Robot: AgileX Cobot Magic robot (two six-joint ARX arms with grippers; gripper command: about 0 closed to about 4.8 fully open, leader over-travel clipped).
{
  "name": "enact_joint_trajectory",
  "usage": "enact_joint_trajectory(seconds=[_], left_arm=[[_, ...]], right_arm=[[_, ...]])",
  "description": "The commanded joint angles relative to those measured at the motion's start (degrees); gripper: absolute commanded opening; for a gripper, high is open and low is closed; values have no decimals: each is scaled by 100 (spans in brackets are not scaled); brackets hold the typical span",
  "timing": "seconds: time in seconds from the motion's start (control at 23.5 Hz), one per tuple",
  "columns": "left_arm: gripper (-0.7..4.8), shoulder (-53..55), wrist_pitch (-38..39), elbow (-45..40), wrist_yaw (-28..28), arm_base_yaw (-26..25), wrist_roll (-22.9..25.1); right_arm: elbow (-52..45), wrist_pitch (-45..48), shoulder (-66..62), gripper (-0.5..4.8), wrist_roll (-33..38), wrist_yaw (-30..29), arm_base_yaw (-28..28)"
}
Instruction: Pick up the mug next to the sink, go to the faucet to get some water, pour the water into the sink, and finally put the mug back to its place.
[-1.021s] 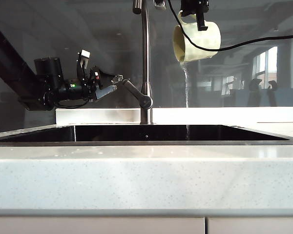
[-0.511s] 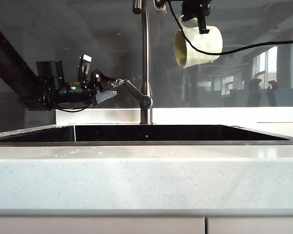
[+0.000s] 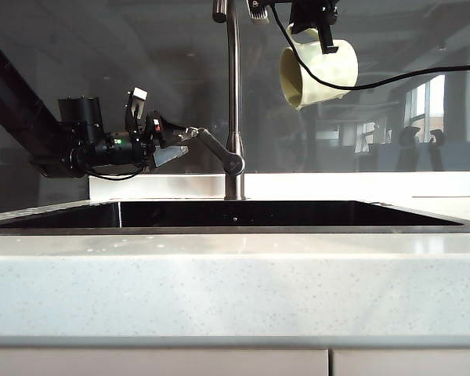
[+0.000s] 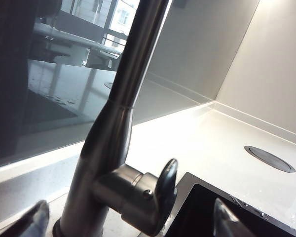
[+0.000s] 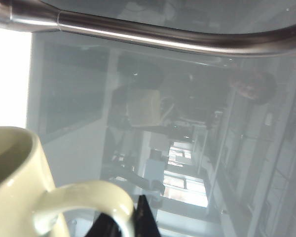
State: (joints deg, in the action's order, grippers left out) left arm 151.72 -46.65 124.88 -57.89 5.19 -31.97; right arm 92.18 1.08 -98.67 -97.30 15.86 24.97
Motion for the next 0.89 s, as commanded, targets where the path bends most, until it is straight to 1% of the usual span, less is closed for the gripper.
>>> enact_joint_trajectory(seconds=[0.04, 0.09, 0.13, 0.17, 0.21, 0.26, 0.3, 0.34, 0.38, 0.43, 0.47, 0.51, 0.55, 0.72, 0.77, 0.81, 0.85, 0.89], left_arm=[[426, -37, -55, 28, 7, -9, 2], [426, -37, -52, 28, 4, -9, 2], [426, -37, -52, 28, 4, -9, 2], [426, -37, -52, 28, 4, -9, 2], [426, -37, -52, 28, 4, -9, 2], [426, -37, -52, 28, 4, -9, 2], [426, -37, -55, 28, 4, -9, 2], [426, -37, -55, 28, 4, -9, 2], [426, -37, -55, 28, 4, -9, 2], [426, -37, -52, 28, 4, -9, 2], [426, -37, -55, 28, 4, -9, 2], [426, -37, -52, 28, 7, -9, 2], [426, -37, -55, 28, 11, -9, 2], [426, -37, -55, 28, 13, -9, 4], [426, -37, -52, 28, 13, -9, 2], [426, -37, -52, 28, 13, -9, 2], [426, -37, -55, 28, 11, -9, 2], [426, -37, -55, 28, 11, -9, 2]], right_arm=[[70, 365, 116, -5, 1329, 308, 7], [70, 363, 118, -5, 1821, 472, 7], [70, 302, 118, -5, 2927, 905, -2], [70, 210, 118, -5, 3351, 1034, -9], [70, -79, 122, -5, 4242, 1086, -52], [70, -214, 122, -5, 4645, 1054, -90], [70, -564, 122, -5, 5589, 726, -181], [61, -706, 122, -6, 6041, 533, -238], [57, -1032, 120, -5, 7132, 2, -402], [52, -1156, 118, -6, 7571, -251, -490], [-118, -1086, 120, -5, 8325, -715, -680], [-258, -955, 144, -6, 8557, -820, -754], [-654, -575, 212, -5, 8902, -973, -911], [-1639, 216, 479, -5, 9392, -1248, -1196], [-2269, 800, 662, -6, 9715, -1370, -1353], [-2551, 1093, 732, -5, 9864, -1410, -1427], [-3200, 1803, 907, -5, 10133, -1521, -1626], [-3477, 2131, 968, -5, 10229, -1565, -1714]])
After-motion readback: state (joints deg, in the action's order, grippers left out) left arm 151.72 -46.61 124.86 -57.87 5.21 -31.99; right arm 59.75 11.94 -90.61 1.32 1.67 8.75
